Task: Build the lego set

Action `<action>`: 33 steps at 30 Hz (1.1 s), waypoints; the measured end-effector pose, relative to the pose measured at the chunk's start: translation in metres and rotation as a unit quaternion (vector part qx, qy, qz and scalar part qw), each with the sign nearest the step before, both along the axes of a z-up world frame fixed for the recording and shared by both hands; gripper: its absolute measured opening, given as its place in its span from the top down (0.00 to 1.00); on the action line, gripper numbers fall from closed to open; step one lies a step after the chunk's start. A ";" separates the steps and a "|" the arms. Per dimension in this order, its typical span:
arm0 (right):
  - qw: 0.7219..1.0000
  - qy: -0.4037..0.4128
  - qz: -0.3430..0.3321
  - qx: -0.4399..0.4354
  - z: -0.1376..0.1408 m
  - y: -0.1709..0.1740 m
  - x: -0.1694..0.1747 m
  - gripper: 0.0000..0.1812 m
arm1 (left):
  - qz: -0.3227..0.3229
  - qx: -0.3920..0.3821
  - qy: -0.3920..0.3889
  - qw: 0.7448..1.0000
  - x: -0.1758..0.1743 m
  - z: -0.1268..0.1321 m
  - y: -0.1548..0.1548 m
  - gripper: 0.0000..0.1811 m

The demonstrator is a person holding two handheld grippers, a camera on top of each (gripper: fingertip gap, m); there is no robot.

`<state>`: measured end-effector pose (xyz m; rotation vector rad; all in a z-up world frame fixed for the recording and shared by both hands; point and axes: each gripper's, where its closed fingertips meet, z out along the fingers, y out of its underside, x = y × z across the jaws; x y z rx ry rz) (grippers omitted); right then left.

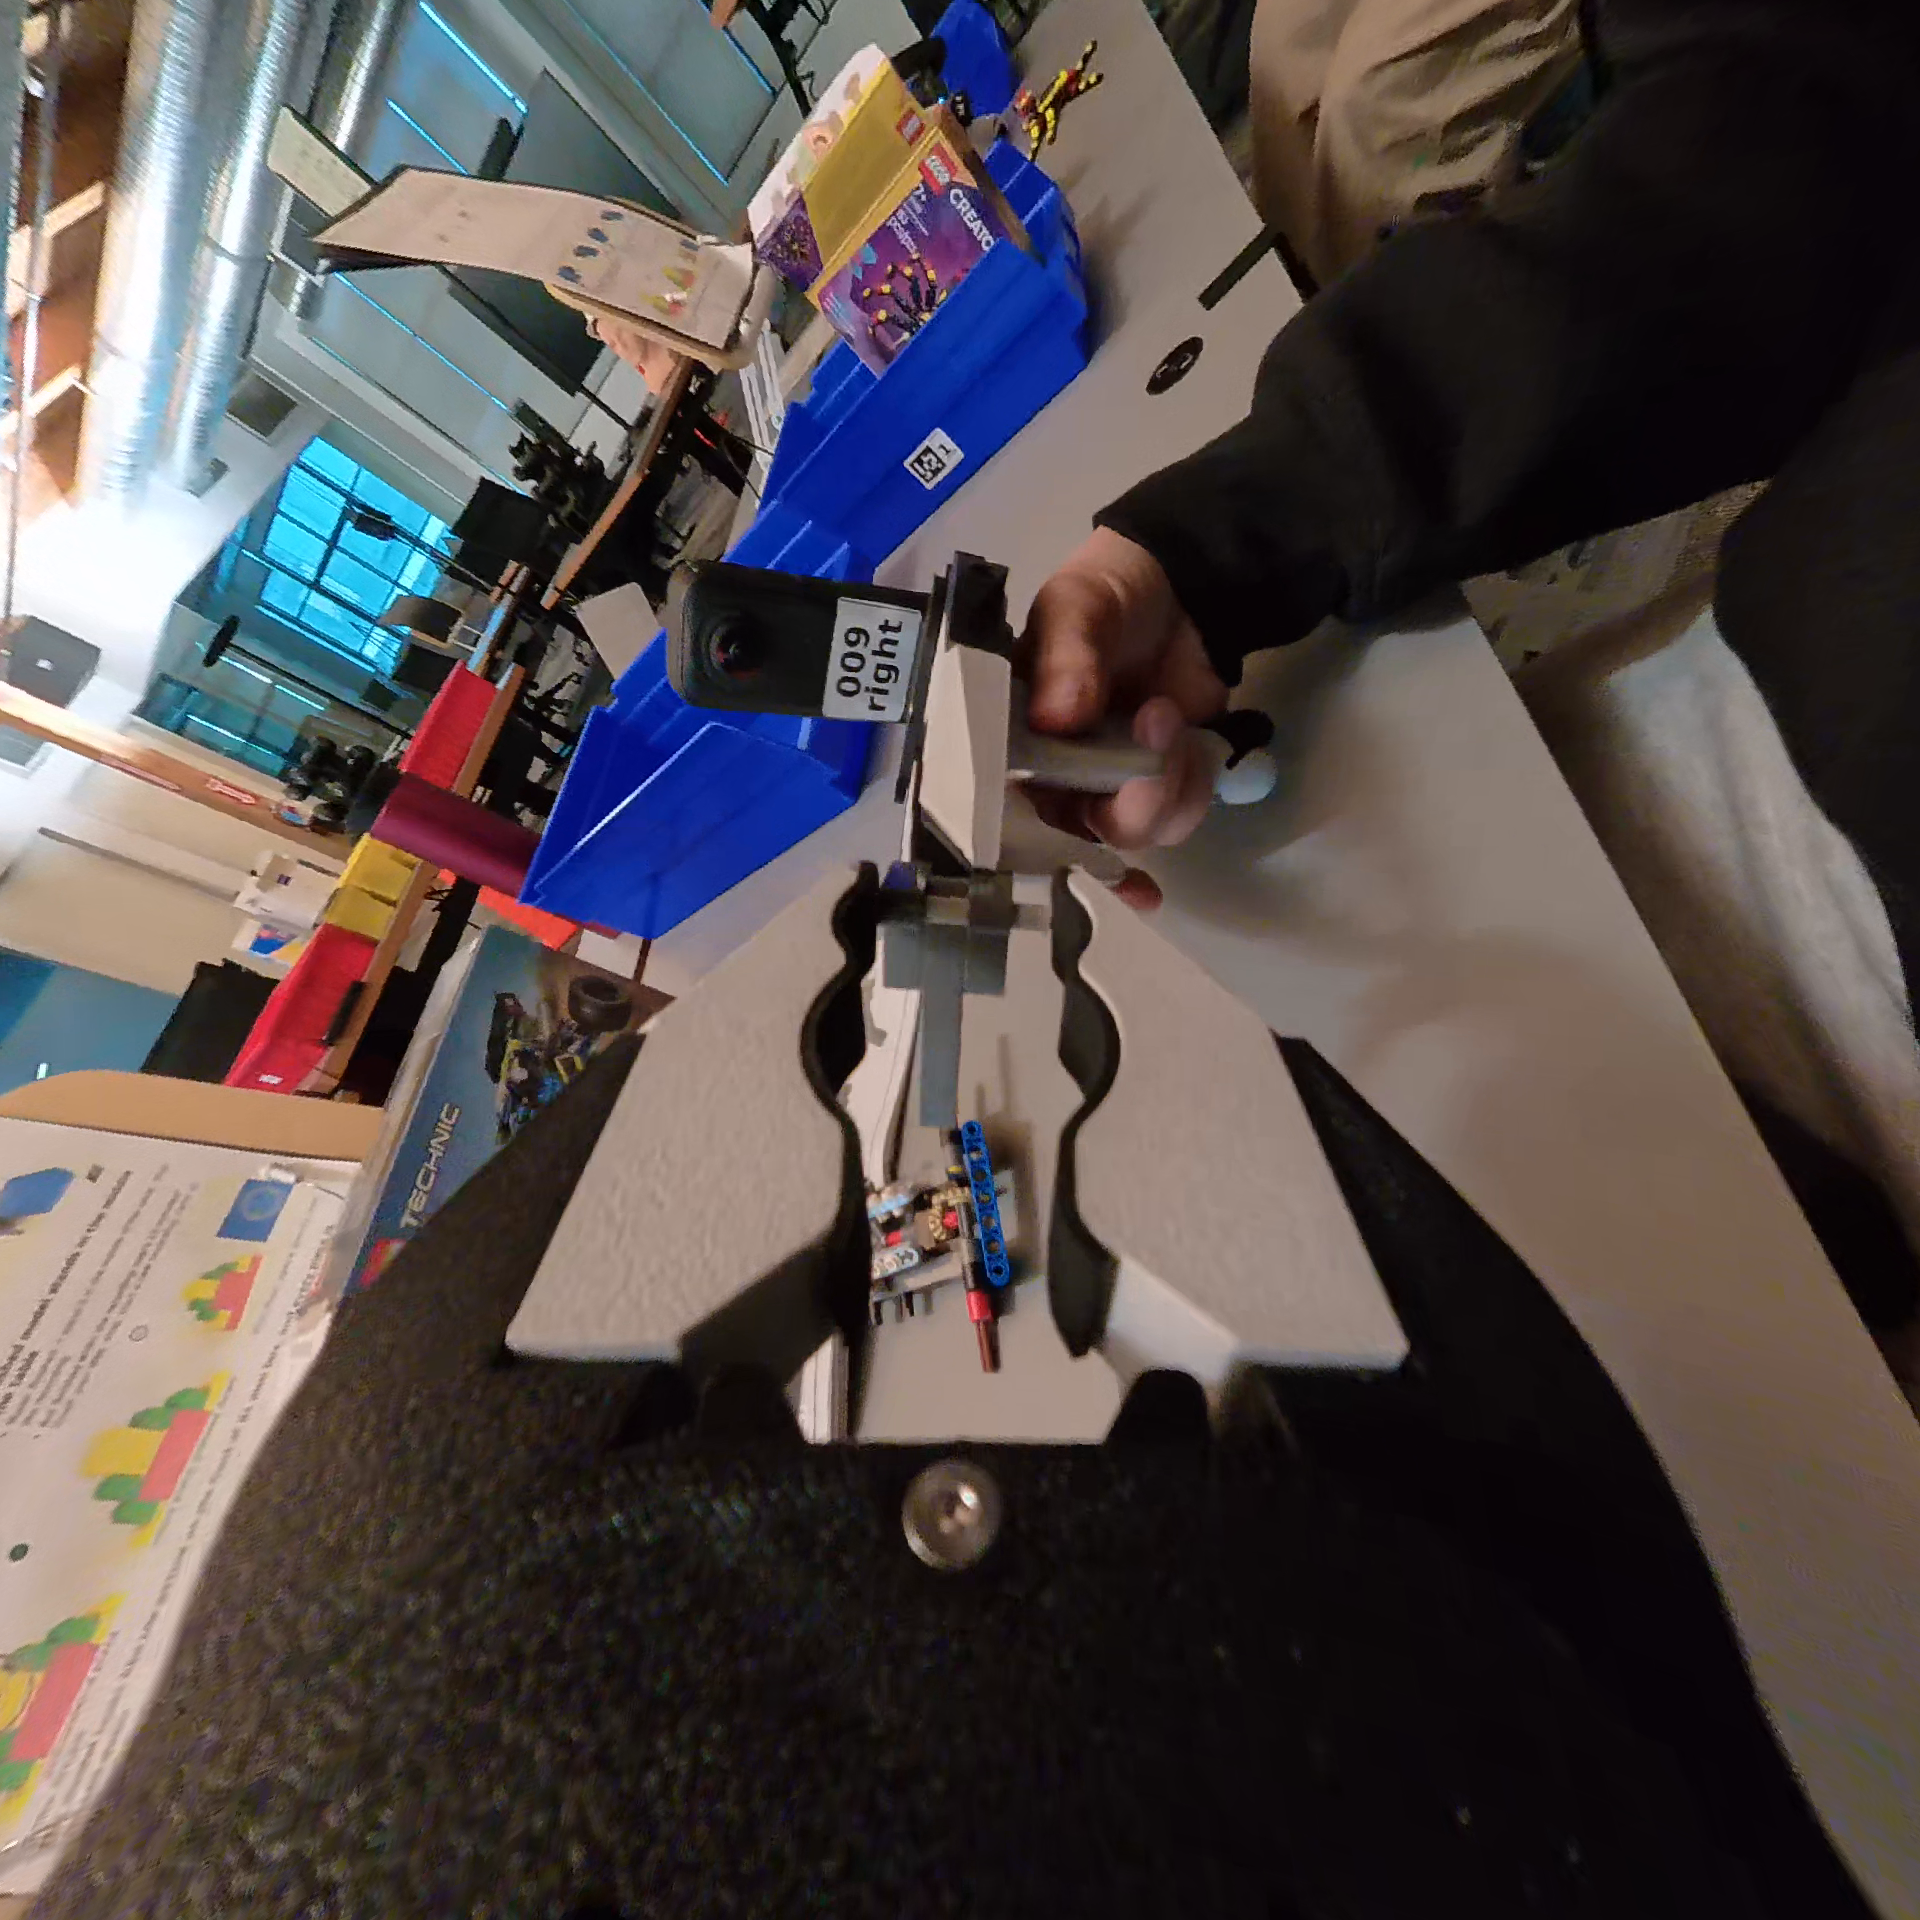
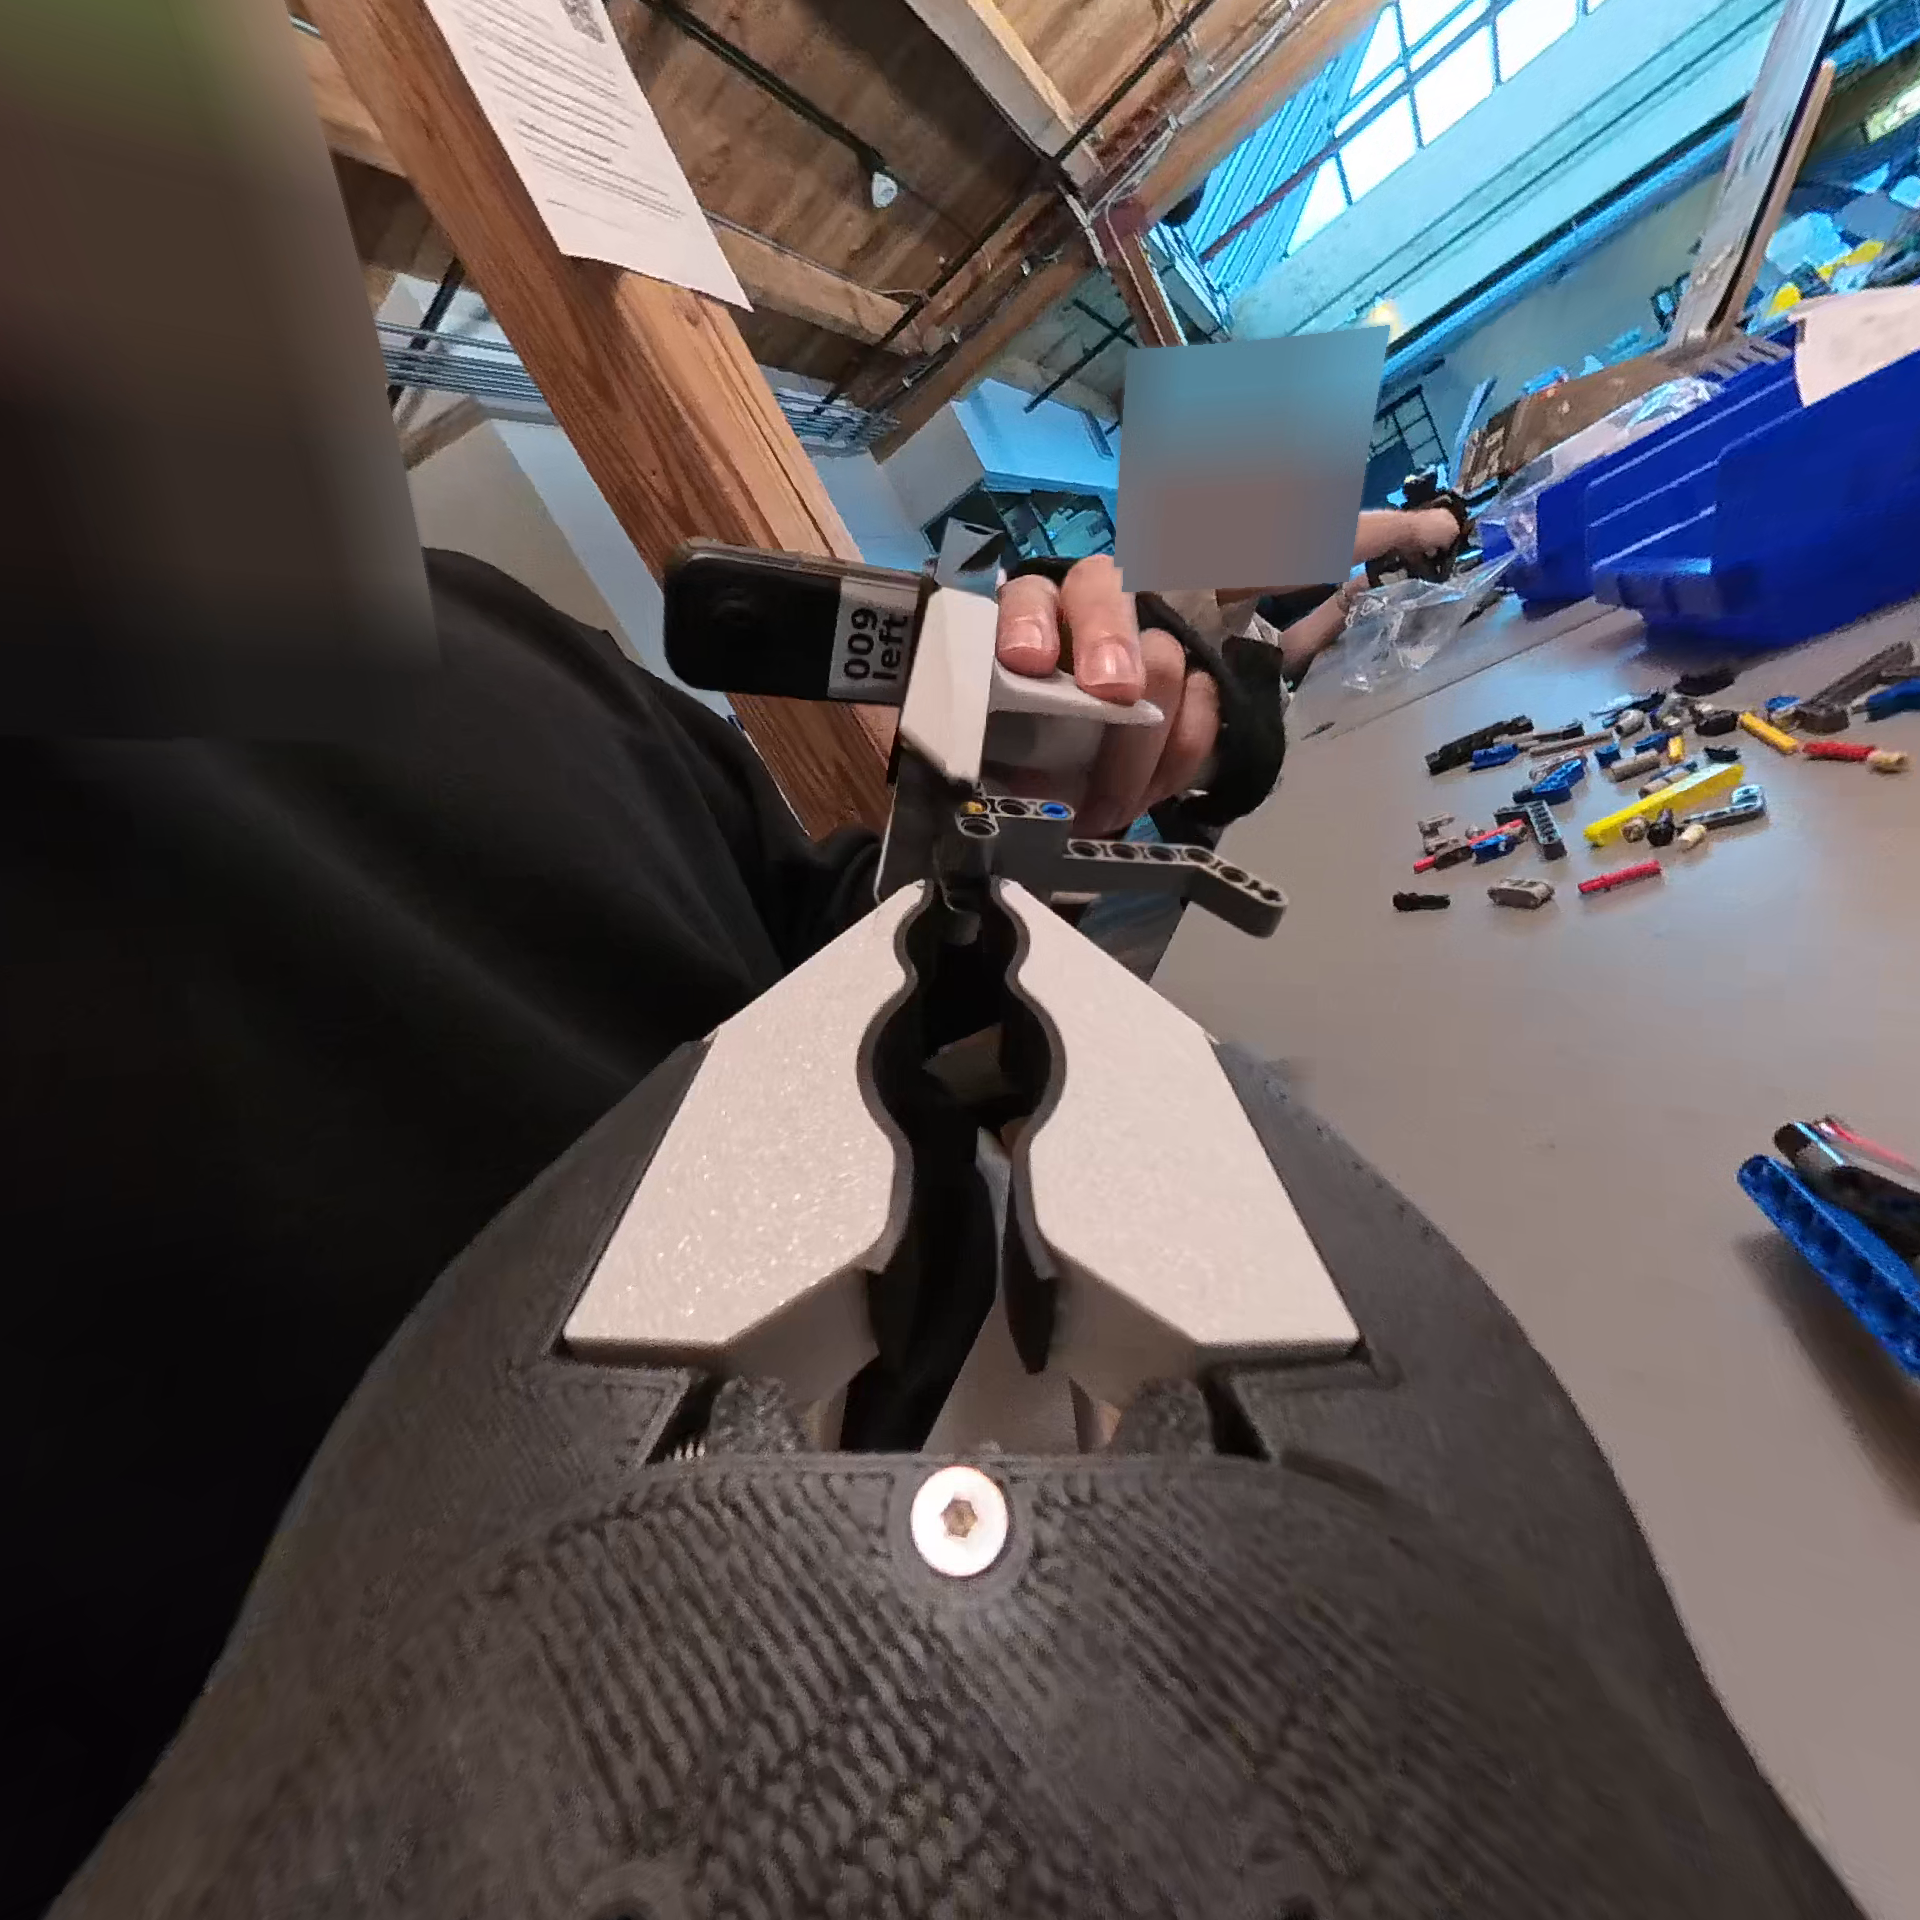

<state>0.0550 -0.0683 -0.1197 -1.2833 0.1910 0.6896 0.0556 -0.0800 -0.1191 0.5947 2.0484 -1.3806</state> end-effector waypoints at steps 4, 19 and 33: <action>1.000 0.029 -0.009 0.005 0.001 -0.005 0.008 0.97 | 0.008 0.010 0.005 1.000 0.005 -0.003 0.004 0.81; 0.998 0.043 -0.027 -0.042 -0.019 0.001 0.015 0.97 | 0.057 0.002 0.069 0.996 0.017 -0.022 0.009 0.83; 0.928 -0.250 -0.227 -0.155 -0.023 -0.002 0.035 0.72 | 0.083 -0.046 0.295 0.951 0.034 -0.035 0.016 0.84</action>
